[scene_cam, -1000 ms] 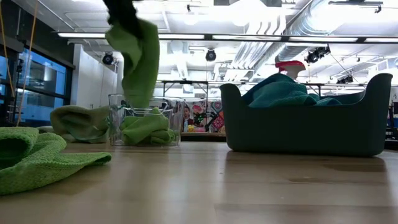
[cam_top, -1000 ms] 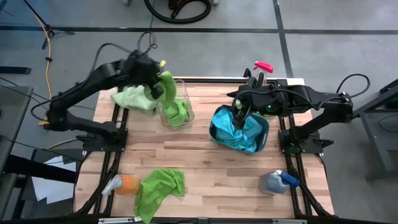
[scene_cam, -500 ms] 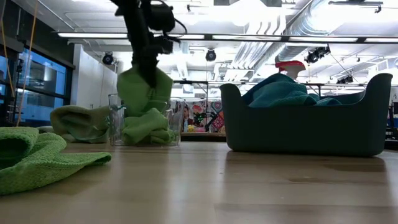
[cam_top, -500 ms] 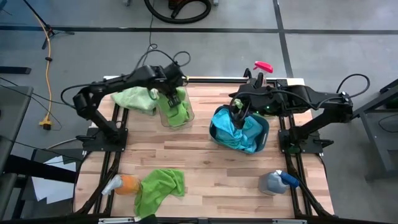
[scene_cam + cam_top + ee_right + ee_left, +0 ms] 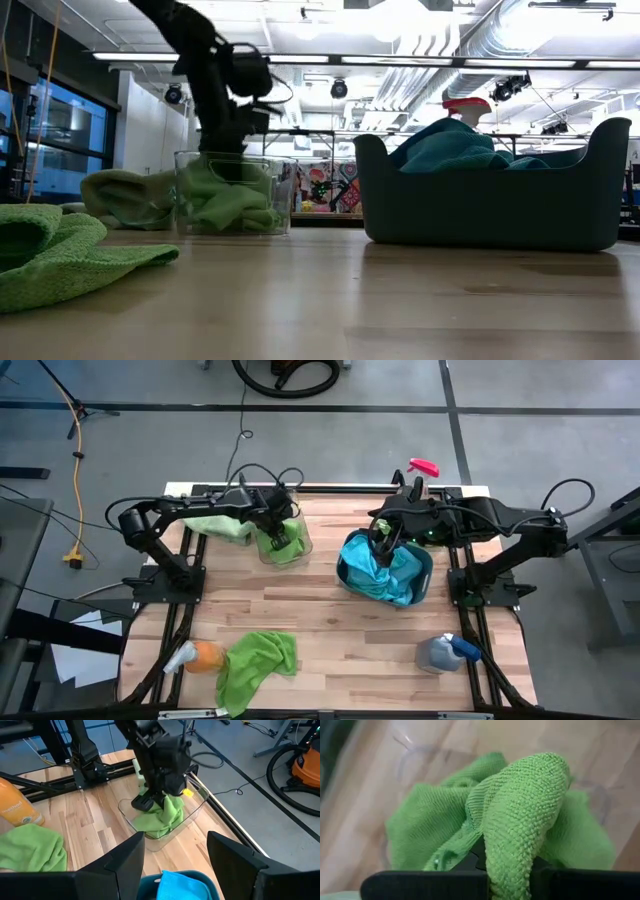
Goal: Sort microfiber towel by color & place in baskets
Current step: Put the green towel into the transparent bin, then put the light green towel into the transparent bin
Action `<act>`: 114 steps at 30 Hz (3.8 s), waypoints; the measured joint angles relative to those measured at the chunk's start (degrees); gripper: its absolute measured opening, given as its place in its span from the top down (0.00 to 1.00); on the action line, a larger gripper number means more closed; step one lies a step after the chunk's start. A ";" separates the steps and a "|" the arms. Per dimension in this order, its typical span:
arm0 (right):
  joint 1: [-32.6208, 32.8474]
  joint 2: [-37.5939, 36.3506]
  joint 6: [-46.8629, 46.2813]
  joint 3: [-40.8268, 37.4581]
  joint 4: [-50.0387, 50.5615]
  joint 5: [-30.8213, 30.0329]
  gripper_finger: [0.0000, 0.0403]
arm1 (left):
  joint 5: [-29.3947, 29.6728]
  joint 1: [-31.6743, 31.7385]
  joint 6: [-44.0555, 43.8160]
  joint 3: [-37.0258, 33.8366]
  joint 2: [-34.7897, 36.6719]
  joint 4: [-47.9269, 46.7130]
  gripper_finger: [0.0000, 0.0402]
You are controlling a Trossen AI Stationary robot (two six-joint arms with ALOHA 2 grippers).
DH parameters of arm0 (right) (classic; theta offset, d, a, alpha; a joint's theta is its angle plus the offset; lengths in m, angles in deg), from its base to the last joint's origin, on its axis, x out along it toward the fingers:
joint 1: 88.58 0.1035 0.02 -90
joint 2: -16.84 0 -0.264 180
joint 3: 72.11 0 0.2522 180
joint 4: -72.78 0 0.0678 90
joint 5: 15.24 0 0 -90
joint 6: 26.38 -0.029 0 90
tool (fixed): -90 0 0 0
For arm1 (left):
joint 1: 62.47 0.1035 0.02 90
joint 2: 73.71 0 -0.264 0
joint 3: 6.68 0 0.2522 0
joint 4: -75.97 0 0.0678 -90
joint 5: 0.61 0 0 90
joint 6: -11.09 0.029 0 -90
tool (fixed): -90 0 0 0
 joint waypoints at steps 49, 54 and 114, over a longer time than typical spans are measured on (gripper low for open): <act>-0.02 0.02 1.11 0.00 0.00 0.02 0.48 | -0.30 0.02 1.56 17.44 8.45 -15.62 0.46; -0.02 0.02 1.54 0.00 0.00 0.02 0.48 | 7.33 0.00 -1.04 20.08 14.84 -19.87 0.46; -0.02 0.11 1.49 -0.02 0.12 -0.34 0.48 | 9.99 23.30 -10.55 -14.25 13.27 -14.06 0.46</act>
